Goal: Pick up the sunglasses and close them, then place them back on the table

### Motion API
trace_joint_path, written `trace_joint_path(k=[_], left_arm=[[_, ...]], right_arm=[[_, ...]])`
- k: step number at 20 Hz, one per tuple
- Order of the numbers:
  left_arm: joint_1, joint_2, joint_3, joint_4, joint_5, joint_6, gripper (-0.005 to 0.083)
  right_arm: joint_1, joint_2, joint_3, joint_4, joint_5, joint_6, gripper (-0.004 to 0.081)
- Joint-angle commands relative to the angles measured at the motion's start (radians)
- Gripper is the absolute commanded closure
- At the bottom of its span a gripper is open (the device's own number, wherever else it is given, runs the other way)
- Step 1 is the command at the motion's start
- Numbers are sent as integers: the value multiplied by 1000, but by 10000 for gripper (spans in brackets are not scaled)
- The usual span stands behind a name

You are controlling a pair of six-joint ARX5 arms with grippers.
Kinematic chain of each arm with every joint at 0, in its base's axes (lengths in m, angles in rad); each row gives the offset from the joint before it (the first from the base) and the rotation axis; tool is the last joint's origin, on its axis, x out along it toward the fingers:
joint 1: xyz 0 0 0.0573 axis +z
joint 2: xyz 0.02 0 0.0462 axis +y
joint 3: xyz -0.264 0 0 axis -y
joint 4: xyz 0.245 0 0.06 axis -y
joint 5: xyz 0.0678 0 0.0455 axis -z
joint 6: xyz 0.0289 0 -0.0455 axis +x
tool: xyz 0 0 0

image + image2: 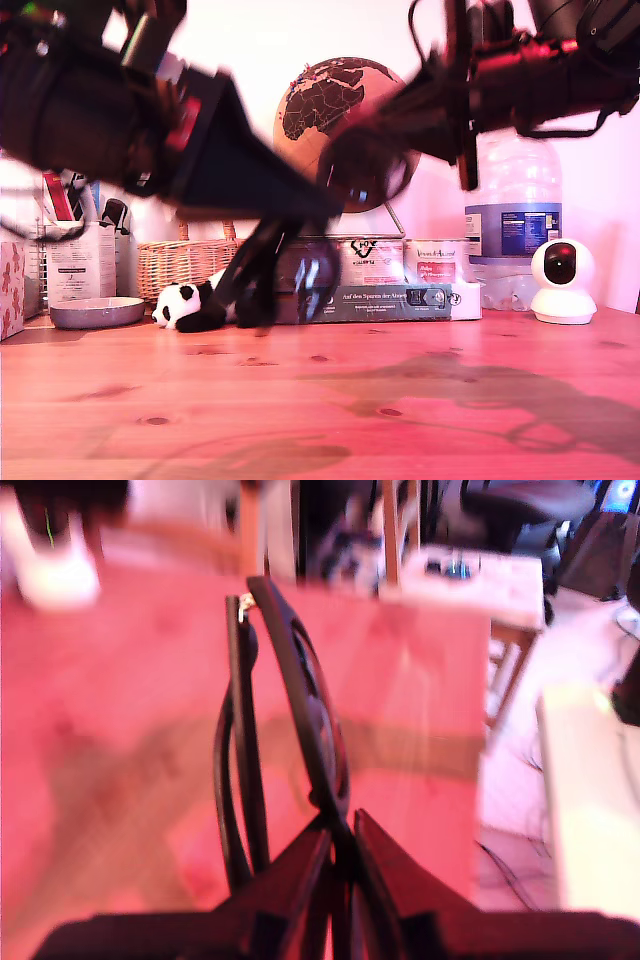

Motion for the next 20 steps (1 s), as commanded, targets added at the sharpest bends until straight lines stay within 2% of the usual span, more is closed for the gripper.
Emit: trace_joint_path(k=[1,5,7,8,9,13,17,20], left_arm=[[16,-6,39,-64,12,-30,793],[68,17,90,-176,67,-64,793],[94,47,106,-208,109,-71,793],[103,66,116,-216,124,-71,793],[112,84,126,-219,147,-76,793],[129,172,172,-222,212,-89,793],[136,243,227,-229,266,-114,793],[154,314,298,-292,312,-134,793]], right_arm=[[39,-53,1,-77,91,-143,783],[155,-185,1,-308,388,-483,783],[212,-264,1,-383,566,-592,783],[239,-304,1,-404,627,-615,783],[263,-343,1,-428,715,-616,783],[335,-484,-7,-491,969,-610,783],[435,-638,-92,-501,1148,-620,783],[560,-758,-218,-504,1236,-680,783]])
